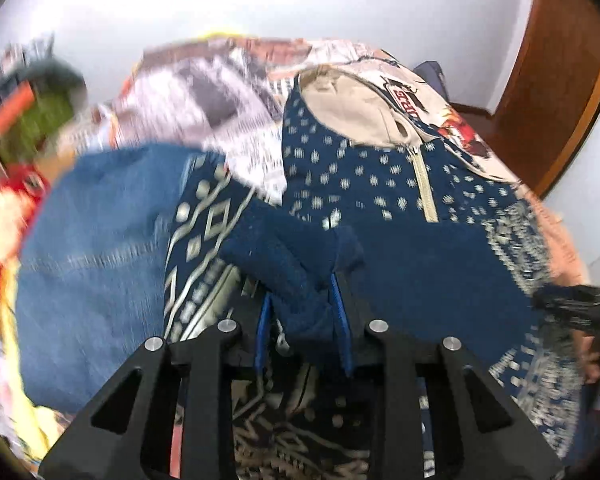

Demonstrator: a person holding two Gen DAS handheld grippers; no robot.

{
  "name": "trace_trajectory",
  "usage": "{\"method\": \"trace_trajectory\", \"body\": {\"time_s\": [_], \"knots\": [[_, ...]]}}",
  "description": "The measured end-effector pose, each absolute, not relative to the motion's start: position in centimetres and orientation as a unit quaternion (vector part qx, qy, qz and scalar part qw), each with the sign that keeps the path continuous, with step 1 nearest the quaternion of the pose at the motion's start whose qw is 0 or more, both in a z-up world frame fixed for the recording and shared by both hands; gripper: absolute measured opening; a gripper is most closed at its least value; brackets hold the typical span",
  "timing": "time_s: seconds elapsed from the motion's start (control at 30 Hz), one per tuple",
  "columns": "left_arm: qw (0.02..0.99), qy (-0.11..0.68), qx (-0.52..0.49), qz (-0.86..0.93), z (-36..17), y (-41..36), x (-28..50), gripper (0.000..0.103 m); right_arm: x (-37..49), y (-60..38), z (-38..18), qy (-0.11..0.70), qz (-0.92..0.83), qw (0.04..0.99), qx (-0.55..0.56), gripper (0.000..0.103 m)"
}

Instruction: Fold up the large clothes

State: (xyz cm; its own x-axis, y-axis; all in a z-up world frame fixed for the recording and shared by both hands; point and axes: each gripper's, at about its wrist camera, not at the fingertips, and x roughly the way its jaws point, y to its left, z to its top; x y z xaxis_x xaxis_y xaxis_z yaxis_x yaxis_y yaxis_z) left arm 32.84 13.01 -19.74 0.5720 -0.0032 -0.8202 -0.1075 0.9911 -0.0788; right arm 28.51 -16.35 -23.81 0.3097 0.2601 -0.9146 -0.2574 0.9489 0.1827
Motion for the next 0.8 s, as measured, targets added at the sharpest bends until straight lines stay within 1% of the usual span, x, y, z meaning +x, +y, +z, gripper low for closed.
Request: {"method": "trace_trajectory", "body": {"time_s": [0.17, 0.23, 0.3, 0.6, 0.7, 0.8], "knots": [[0.868, 0.478, -0.131, -0.023, -20.9, 13.8, 31.1, 0.031, 28.4, -16.3, -23.8, 0.564, 0.157, 0.811, 0.002, 0.045], [0.868, 0.475, -0.143, -0.029, -21.1, 13.7, 30.5, 0.036, 28.4, -16.4, -23.8, 0.563, 0.155, 0.811, 0.001, 0.045], [0.868, 0.473, -0.148, -0.034, -21.2, 13.4, 30.4, 0.036, 28.4, -16.3, -23.8, 0.563, 0.154, 0.812, -0.001, 0.045], [0.853, 0.487, -0.189, 0.013, -21.5, 15.1, 33.6, 0.036, 28.3, -16.2, -23.9, 0.557, 0.151, 0.817, -0.001, 0.045], [0.860, 0.478, -0.176, 0.038, -21.1, 15.0, 33.7, 0.018, 28.3, -16.2, -23.8, 0.563, 0.149, 0.813, -0.003, 0.045], [0.884, 0.445, -0.133, 0.053, -19.3, 14.4, 33.0, 0.011, 28.7, -16.2, -23.5, 0.579, 0.146, 0.802, -0.006, 0.045]]}}
